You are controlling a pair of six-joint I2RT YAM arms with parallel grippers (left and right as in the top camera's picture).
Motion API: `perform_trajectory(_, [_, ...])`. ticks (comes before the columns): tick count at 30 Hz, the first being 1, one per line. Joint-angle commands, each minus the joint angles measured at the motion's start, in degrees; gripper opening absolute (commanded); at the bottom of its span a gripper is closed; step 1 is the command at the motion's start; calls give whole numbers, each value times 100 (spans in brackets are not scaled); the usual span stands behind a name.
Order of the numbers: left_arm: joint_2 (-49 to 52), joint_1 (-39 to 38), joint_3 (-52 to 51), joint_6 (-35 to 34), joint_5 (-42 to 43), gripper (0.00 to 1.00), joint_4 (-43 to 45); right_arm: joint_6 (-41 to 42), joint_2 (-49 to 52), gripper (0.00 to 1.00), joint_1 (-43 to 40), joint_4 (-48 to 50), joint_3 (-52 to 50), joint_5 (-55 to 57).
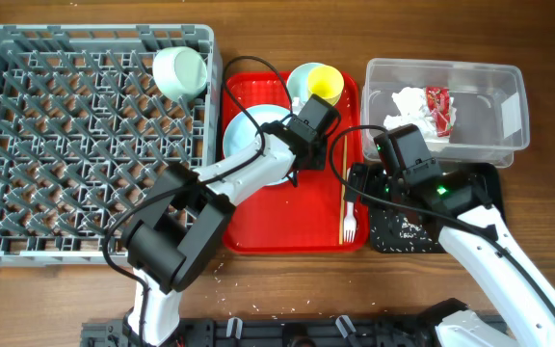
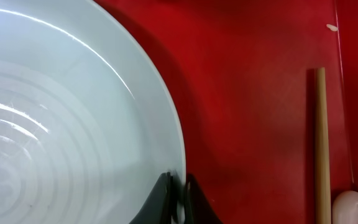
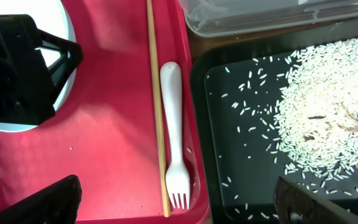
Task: Sort waste into correct bins and load items into the dishwasher rack
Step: 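Lift the plate and stand it upright in the rack slots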
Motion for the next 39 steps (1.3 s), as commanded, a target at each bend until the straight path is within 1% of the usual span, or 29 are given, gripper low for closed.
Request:
perform_trajectory(1, [210,-7,-76,-46,70,4,-212,24,11,100,-24,15,66,70])
perform_trajectory(5, [-26,-13,-76,-46,699,4,-560,22,11,100,-24,15,66,70])
perform_trajectory(8, [-426,-7,-76,-238,907,4,-769,22,11,100,-24,15,66,70])
perform_trajectory(11, [-949,-13,-76,-284,1523,4,-820,24,11,100,-24,15,66,70])
perform_trajectory(14, [-1414,81,-76,-695,1517,4,-992,22,11,100,-24,15,66,70])
perform_trajectory(17, [-1810,306,-76,-772,1589,4,-1158,22,11,100,-24,15,66,70])
perform_trajectory(19, [-2085,492,-76,-745,1974,4,-1213,22,11,100,-24,15,66,70])
perform_trajectory(21, [-2389,745,-76,-612,2599,4,-1217,22,11,100,-24,15,66,70])
perform_trajectory(22, [-2570,920,-76,-599,2868,4,-1241,24,11,100,-24,15,66,70])
perform_trajectory(25, [-3213,1624,-76,-597,3222,4,-1447,24,11,100,-24,15,66,70])
perform_trajectory(28, [-3978,2599,-76,-404,3773,4,-1541,24,11,100,-26,15,66,70])
perform_trajectory(30, [-4293,3126,-74,-356,4033,4,-1550,22,11,100,-24,15,66,70])
perform_trajectory(33, [-4760,4334,-74,-260,4406,4,-1539,22,11,100,-24,15,66,70])
perform_trajectory(35, [-4868,5073,-74,251,4721,4,-1447,24,11,100,-24,15,66,70])
perform_trajectory(36, [-4865,5313,-74,470,4837,4,-1427,22,11,100,-24,15,66,70])
perform_trajectory(37, [-4806,5663,-74,697,4839,4,-1429,24,11,100,-24,15,66,70])
perform_trajectory(39, [-4599,6070,-74,1058,5064,4,-1429,24,11,100,-24,15,66,70])
